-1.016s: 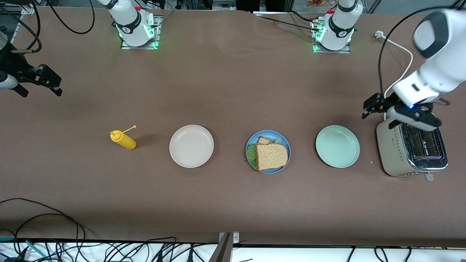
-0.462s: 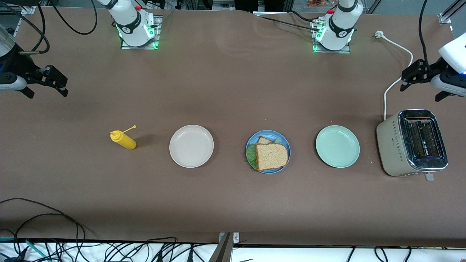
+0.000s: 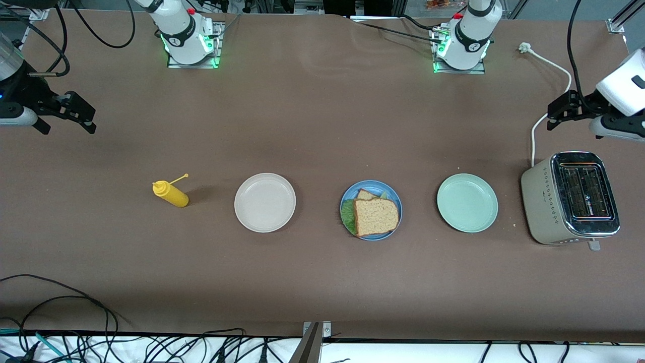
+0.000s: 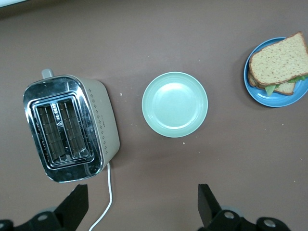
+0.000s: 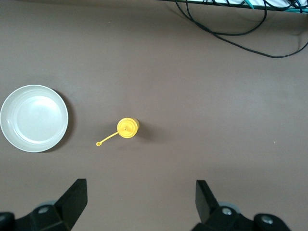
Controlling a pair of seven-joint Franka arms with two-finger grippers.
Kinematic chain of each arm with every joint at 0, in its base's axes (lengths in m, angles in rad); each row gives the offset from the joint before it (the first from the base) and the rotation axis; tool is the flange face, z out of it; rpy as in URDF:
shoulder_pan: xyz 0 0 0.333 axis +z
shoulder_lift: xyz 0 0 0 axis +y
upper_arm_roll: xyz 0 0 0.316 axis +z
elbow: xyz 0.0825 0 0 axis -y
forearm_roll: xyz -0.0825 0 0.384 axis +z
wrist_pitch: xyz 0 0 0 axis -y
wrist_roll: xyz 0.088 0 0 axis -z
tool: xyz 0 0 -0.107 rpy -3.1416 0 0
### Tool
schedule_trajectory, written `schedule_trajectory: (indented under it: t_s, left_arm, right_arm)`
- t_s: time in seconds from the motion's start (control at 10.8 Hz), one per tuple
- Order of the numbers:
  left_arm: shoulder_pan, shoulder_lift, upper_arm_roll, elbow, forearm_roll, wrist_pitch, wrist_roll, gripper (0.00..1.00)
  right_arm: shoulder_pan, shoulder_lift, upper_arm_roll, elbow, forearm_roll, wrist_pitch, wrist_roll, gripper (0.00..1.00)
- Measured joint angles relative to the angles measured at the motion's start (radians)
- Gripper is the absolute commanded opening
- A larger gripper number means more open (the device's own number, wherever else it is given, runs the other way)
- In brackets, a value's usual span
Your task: Make sandwich in blue plate with both arms
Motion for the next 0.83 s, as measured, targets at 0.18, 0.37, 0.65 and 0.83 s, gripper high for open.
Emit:
schedule_trajectory:
  t_s: [0.18, 0.37, 0.65, 0.83]
  left_arm:
    - [0.004, 0.002, 0.0, 0.01, -0.005, -0.001, -0.004, 1.0]
    - [0.002, 0.002, -0.002, 0.016, -0.033, -0.002, -0.01, 1.0]
    - [0.008, 0.002, 0.002, 0.017, -0.04, -0.002, -0.013, 1.0]
    - [0.014, 0.003, 0.006, 0.017, -0.041, -0.002, -0.013, 1.0]
  right_arm:
    - [0.0, 0.0, 0.002, 0.0, 0.0, -0.013, 0.01, 1.0]
    - [0.0, 0.0, 0.003, 0.0, 0.0, -0.021, 0.012, 1.0]
    - [0.0, 0.0, 0.003, 0.0, 0.0, -0.023, 0.013, 1.0]
    - [0.0, 0.0, 0.003, 0.001, 0.0, -0.024, 0.014, 1.0]
